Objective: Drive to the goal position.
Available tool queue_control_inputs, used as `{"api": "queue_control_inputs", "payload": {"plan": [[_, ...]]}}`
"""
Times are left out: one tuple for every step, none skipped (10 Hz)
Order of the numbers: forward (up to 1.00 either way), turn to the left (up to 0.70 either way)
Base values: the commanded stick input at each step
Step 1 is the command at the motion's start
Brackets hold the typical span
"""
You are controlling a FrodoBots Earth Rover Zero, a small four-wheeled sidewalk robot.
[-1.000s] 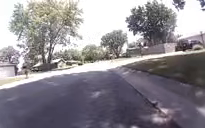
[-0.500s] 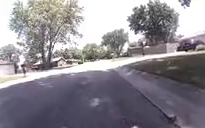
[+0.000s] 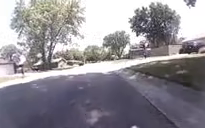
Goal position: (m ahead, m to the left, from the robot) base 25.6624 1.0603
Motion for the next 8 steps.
{"api": "queue_control_inputs", "payload": {"plan": [[0.7, 0.0], [0.7, 0.0], [0.7, 0.0], [0.7, 0.0], [0.7, 0.0], [0.7, 0.0], [0.7, 0.0], [0.7, 0.0]]}}
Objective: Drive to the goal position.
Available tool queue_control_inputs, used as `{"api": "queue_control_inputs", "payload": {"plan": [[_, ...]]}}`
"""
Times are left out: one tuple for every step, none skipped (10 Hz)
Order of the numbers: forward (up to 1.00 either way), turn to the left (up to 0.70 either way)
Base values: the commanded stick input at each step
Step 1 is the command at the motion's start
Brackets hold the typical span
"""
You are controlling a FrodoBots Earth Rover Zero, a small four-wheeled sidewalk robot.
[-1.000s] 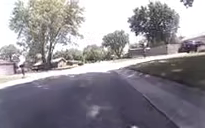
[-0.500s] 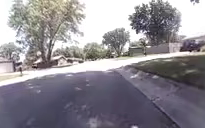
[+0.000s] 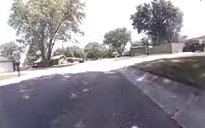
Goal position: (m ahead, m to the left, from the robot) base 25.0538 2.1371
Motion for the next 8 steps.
{"api": "queue_control_inputs", "payload": {"plan": [[0.7, 0.0], [0.7, 0.0], [0.7, 0.0], [0.7, 0.0], [0.7, 0.0], [0.7, 0.0], [0.7, 0.0], [0.7, 0.0]]}}
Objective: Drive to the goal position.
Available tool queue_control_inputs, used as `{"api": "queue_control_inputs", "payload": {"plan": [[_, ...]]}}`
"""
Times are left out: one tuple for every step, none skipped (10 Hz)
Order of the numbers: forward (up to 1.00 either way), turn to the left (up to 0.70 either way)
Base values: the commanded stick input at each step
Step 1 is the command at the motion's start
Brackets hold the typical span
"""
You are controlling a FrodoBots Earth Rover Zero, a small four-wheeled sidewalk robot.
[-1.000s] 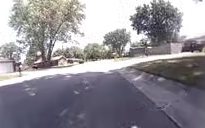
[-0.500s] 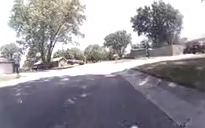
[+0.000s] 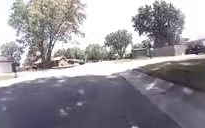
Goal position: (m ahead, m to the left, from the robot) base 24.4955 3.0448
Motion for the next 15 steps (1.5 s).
{"api": "queue_control_inputs", "payload": {"plan": [[0.7, 0.0], [0.7, 0.0], [0.7, 0.0], [0.7, 0.0], [0.7, 0.0], [0.7, 0.0], [0.7, 0.0], [0.7, 0.0], [0.7, 0.0], [0.7, 0.0], [0.7, 0.0], [0.7, 0.0], [0.7, 0.0], [0.7, 0.0], [0.7, 0.0]]}}
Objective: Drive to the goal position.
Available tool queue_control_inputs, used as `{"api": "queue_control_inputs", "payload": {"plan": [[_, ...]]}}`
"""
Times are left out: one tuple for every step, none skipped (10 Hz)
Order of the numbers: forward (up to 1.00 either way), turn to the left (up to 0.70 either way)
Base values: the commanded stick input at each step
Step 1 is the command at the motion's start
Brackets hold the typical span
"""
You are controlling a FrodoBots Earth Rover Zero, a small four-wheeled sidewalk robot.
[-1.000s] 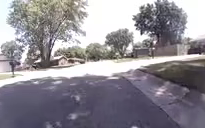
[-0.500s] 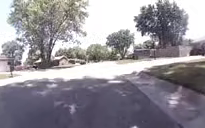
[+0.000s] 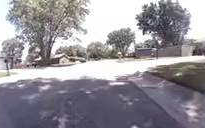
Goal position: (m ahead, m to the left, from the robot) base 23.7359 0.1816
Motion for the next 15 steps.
{"api": "queue_control_inputs", "payload": {"plan": [[0.7, 0.0], [0.7, 0.0], [0.7, 0.0], [0.7, 0.0], [0.7, 0.0], [0.7, 0.0], [0.7, 0.0], [0.7, 0.0], [0.7, 0.0], [0.7, 0.0], [0.7, 0.0], [0.7, -0.11], [0.7, -0.35], [0.7, -0.35], [0.7, -0.35]]}}
